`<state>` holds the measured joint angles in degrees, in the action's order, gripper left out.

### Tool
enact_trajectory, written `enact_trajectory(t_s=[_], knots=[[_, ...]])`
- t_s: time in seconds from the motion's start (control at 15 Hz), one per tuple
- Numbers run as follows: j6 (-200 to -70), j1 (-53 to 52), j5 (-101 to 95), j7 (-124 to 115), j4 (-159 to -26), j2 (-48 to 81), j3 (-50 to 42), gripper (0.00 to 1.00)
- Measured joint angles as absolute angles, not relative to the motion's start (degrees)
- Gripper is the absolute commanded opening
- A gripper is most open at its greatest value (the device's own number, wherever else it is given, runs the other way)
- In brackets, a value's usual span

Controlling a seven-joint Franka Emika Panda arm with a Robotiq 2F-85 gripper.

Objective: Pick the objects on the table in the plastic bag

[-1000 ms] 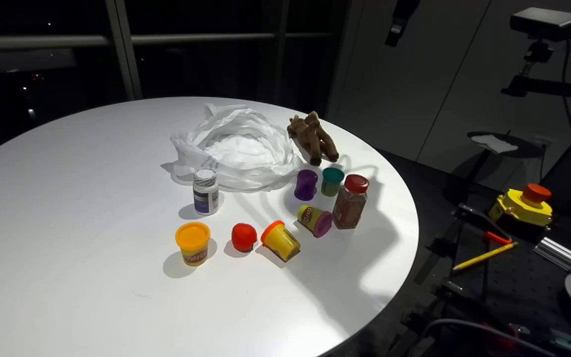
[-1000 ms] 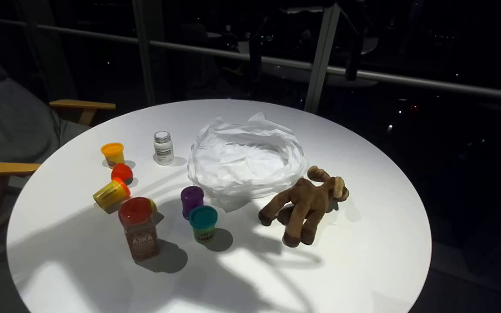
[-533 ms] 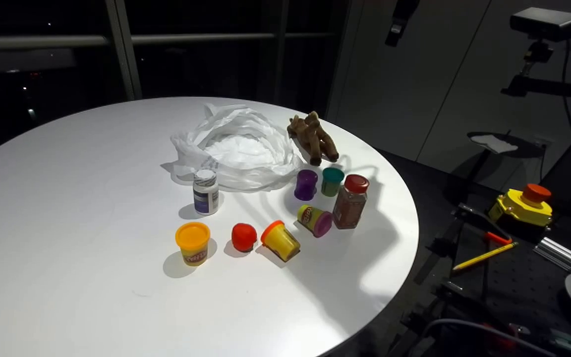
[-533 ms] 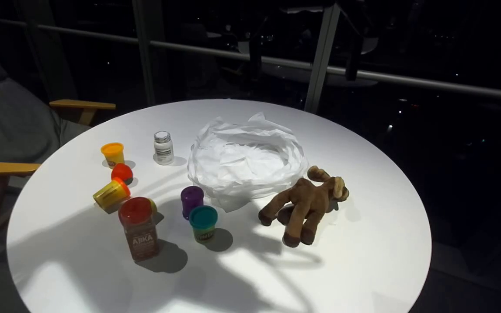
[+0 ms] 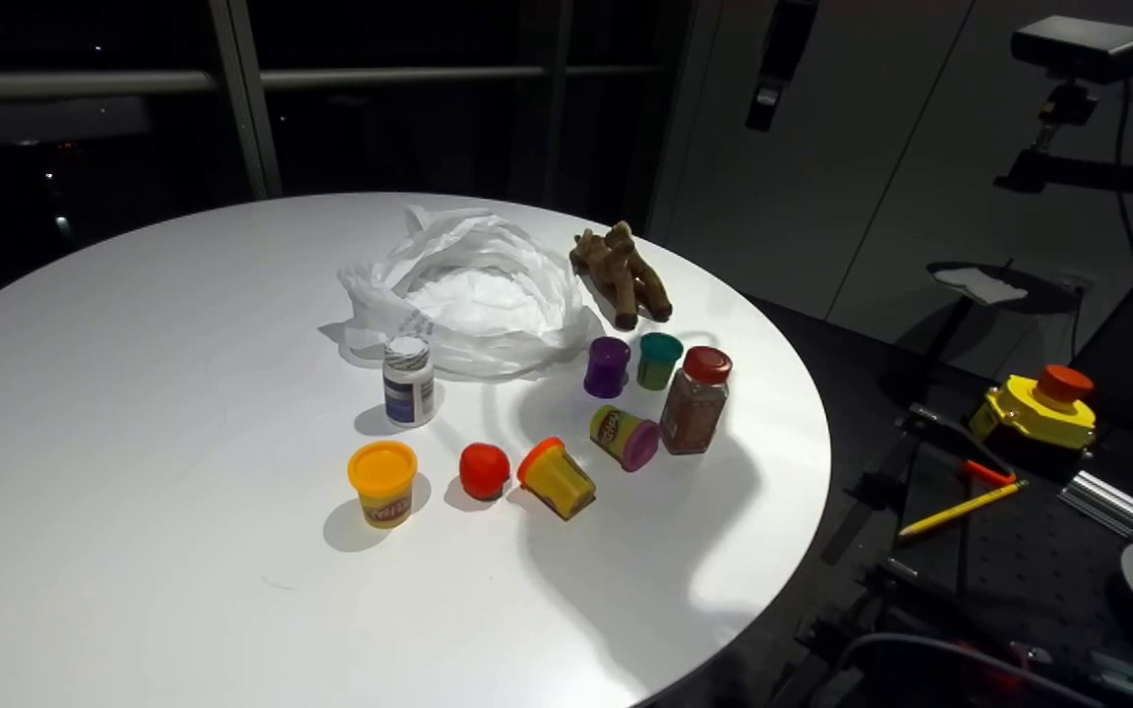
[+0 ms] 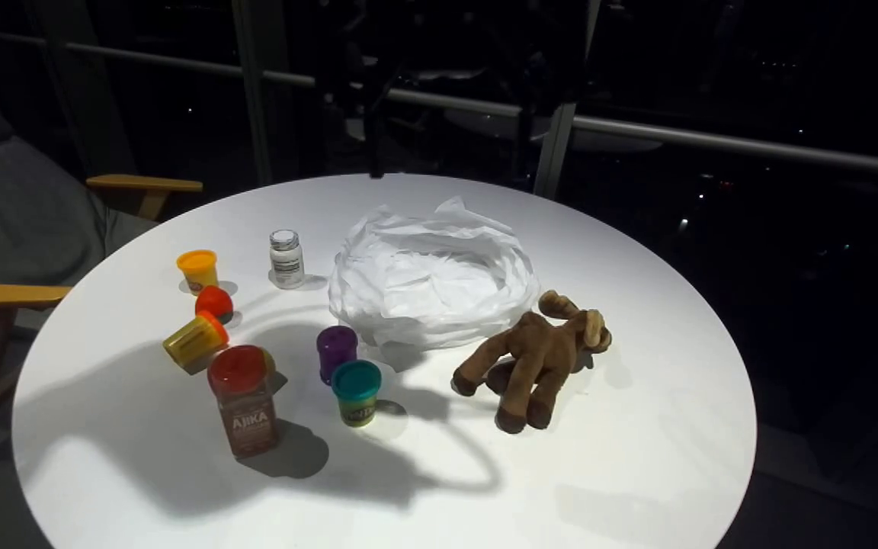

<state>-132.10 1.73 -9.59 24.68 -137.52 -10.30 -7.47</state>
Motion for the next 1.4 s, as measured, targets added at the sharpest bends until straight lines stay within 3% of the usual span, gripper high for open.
enact_trajectory(t_s=[0.33, 0.93, 1.4], knots=[[-135.1, -2.2, -8.7, 24.7, -140.0, -4.8, -2.2, 1.0], [-152.4, -2.8, 3.5, 30.1, -140.9, 7.6, 2.5, 1.0], [-154.0, -2.7, -4.2, 25.0, -138.2, 17.3, 3.7, 1.0]])
